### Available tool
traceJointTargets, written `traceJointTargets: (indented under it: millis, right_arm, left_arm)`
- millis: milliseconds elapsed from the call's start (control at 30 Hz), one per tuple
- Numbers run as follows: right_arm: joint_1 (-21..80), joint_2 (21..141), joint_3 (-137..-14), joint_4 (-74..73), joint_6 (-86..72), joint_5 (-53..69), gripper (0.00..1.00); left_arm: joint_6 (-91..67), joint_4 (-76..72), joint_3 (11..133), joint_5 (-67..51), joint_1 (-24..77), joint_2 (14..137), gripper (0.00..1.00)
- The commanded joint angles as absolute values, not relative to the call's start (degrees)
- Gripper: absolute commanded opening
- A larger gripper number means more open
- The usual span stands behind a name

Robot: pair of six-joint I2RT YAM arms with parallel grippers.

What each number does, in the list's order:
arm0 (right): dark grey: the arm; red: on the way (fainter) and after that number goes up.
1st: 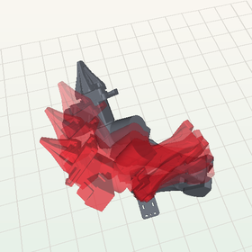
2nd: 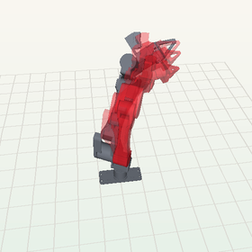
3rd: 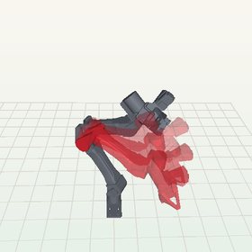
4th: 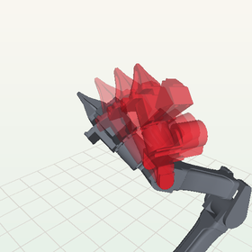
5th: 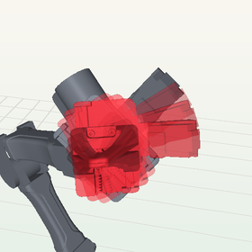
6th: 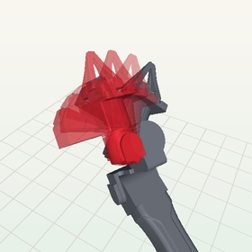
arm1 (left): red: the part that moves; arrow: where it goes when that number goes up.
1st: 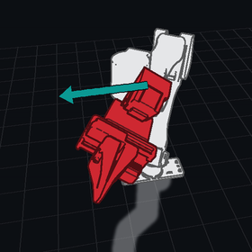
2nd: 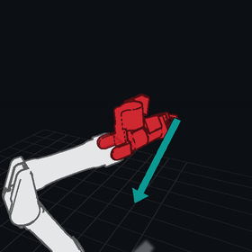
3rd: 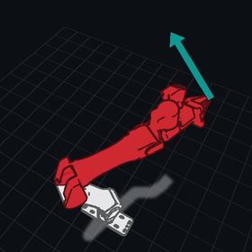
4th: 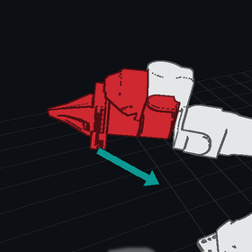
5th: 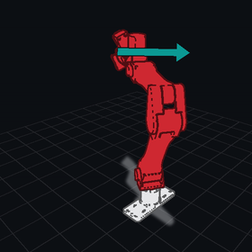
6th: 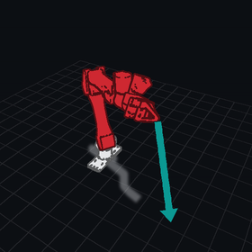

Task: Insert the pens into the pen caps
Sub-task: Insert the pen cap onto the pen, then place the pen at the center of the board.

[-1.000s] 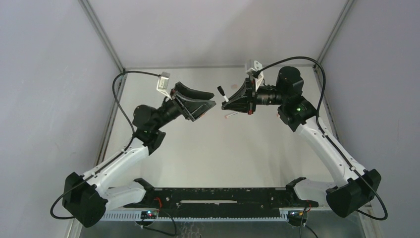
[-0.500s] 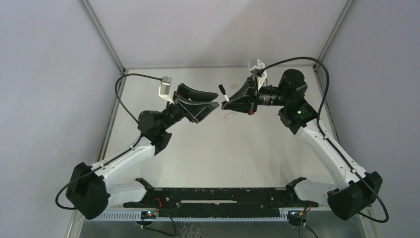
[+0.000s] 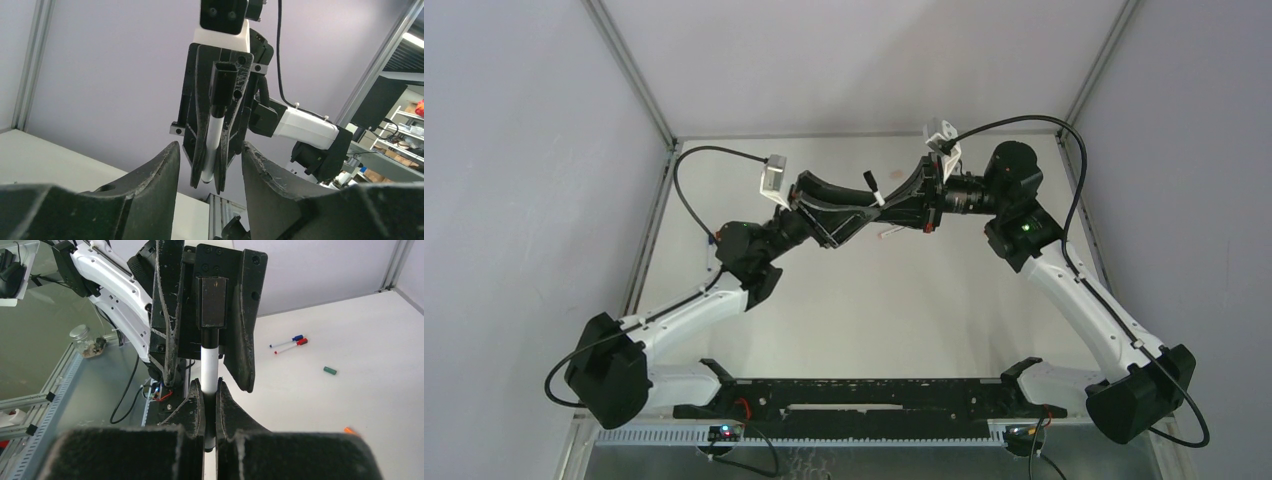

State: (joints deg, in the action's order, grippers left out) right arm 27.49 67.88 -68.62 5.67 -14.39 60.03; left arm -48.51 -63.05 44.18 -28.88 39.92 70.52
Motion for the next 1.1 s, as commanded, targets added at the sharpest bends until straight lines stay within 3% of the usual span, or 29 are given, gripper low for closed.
traceJointTargets:
  millis: [0,467,600,700,733,833,900,967,1067]
  right_arm:
    - [28.1,66.9,-68.4,7.6,-15.6,59.5,0.00]
    - [28.6,67.5,-68.3,7.6,-16.0,59.4,0.00]
    - [28.7,67.6,-68.3,7.9,-16.1,59.2,0.00]
    - [28.7,67.8,-68.3,7.9,-16.3,59.1,0.00]
    - [28.7,67.8,-68.3,7.8,-16.2,59.1,0.00]
    - [28.7,67.7,-68.3,7.7,-16.2,58.9,0.00]
    - [28.7,67.8,-68.3,7.7,-16.2,58.7,0.01]
    - [28.7,67.8,-68.3,7.4,-16.1,58.3,0.10]
    - [28.6,67.6,-68.4,6.3,-15.2,58.0,0.35]
  left_arm:
    - [-48.2,-67.9,47.9,-28.3,40.7,71.3,0.52]
    - [-48.1,-69.8,50.1,-28.3,41.0,72.9,0.42]
    - [-48.5,-70.1,50.9,-29.4,41.1,73.8,0.31]
    - [-48.9,-70.4,51.4,-29.9,41.2,74.4,0.29]
    - [-49.0,-70.4,51.6,-30.2,41.2,74.5,0.27]
    - [-49.6,-70.5,52.2,-31.7,41.2,75.2,0.01]
    - [-50.1,-70.9,52.1,-31.8,41.2,75.6,0.00]
    - [-50.0,-70.9,51.5,-31.3,41.2,75.5,0.00]
    - [-49.5,-70.8,50.6,-30.7,41.1,74.9,0.00]
